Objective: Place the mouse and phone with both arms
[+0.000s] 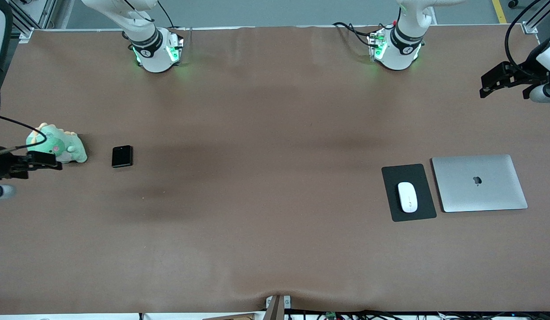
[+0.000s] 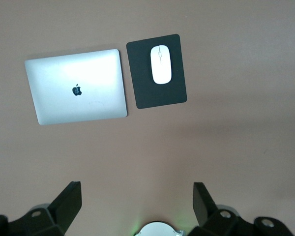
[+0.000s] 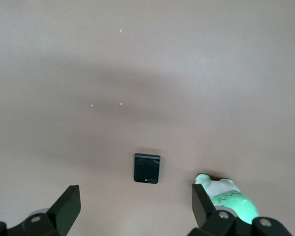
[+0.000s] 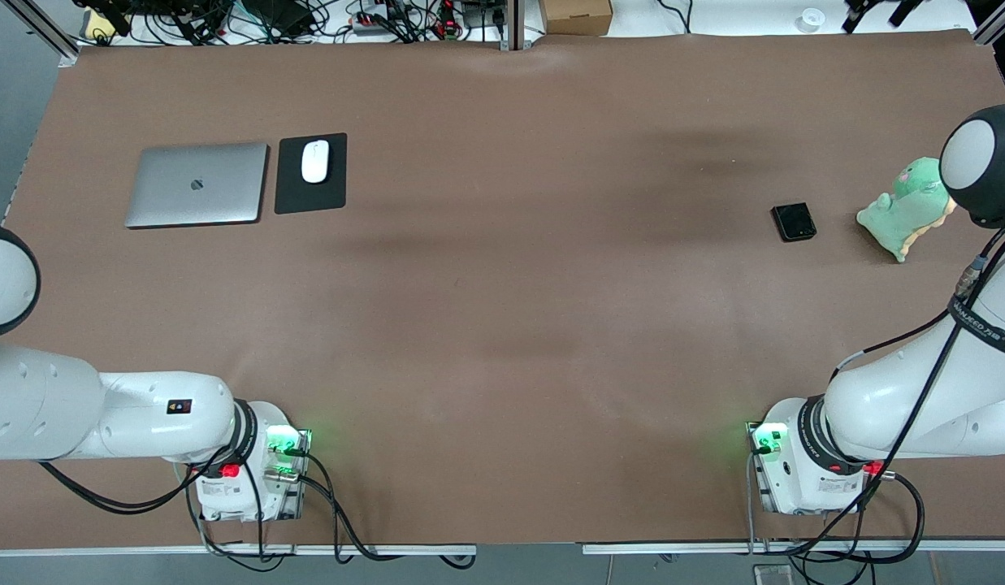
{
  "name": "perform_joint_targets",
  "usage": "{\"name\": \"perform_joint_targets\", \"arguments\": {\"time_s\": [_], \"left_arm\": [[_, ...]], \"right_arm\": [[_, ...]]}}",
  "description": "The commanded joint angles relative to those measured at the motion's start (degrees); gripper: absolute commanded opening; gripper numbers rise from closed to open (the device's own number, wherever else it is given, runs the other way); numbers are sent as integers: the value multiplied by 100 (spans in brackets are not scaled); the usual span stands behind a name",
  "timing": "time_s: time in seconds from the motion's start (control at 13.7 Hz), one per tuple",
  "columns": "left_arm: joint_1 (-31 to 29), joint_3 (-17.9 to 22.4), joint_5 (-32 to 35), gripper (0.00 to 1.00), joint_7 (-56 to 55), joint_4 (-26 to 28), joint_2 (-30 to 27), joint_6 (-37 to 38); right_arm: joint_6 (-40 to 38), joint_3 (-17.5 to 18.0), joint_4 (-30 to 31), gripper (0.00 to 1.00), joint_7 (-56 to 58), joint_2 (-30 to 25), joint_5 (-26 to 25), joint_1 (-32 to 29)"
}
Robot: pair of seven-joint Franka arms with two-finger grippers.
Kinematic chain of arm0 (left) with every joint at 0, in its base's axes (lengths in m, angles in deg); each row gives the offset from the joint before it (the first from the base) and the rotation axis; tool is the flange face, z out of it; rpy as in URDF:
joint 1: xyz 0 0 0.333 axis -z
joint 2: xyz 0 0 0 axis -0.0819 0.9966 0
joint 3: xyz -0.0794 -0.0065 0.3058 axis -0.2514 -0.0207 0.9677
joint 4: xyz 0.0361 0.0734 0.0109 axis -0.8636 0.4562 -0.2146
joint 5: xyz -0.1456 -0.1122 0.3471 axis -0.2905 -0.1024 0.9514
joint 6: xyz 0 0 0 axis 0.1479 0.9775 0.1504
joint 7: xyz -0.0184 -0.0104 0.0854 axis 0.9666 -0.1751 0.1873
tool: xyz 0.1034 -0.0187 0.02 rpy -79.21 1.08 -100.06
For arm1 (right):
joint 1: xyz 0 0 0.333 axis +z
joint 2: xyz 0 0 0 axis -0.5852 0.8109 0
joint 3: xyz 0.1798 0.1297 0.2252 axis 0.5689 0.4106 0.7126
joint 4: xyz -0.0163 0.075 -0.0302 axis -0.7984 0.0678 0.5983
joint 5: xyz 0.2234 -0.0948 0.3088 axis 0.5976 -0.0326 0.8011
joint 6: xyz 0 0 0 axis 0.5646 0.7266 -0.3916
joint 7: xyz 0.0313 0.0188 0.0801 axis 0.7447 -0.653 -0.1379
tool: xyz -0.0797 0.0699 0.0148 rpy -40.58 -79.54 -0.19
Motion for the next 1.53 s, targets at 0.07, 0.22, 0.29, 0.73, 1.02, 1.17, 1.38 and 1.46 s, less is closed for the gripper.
{"name": "perform_joint_targets", "arguments": {"time_s": [0.07, 0.22, 0.29, 0.73, 1.02, 1.17, 1.38, 1.46], "left_arm": [[-53, -1, -34, 100, 232, 7, 54, -88], [-53, -1, -61, 100, 320, -11, 54, -79], [-53, -1, -69, 100, 338, -2, 54, -71], [-62, 16, -52, 100, 329, 7, 63, -71], [-53, 8, -113, 100, 241, -19, 204, -71], [-27, -1, -114, 100, 241, -37, 256, -71], [26, -28, -122, 100, 241, -55, 265, -71], [9, -28, -131, 100, 250, -55, 257, -71]], "right_arm": [[-237, 71, -278, 100, -87, -403, -464, 84], [-832, 81, -260, 100, -79, -729, -457, 84], [-1088, 63, -251, 100, -87, -835, -422, 84], [-1039, 72, 1722, 100, -641, -2432, -466, 304], [-310, 115, 3042, 100, -641, -3357, -466, 418], [-299, 160, 3106, 100, -641, -3411, -466, 418], [-255, 168, 3045, 100, -589, -3350, -483, 199], [-255, 168, 3019, 100, -580, -3341, -475, 111]]}}
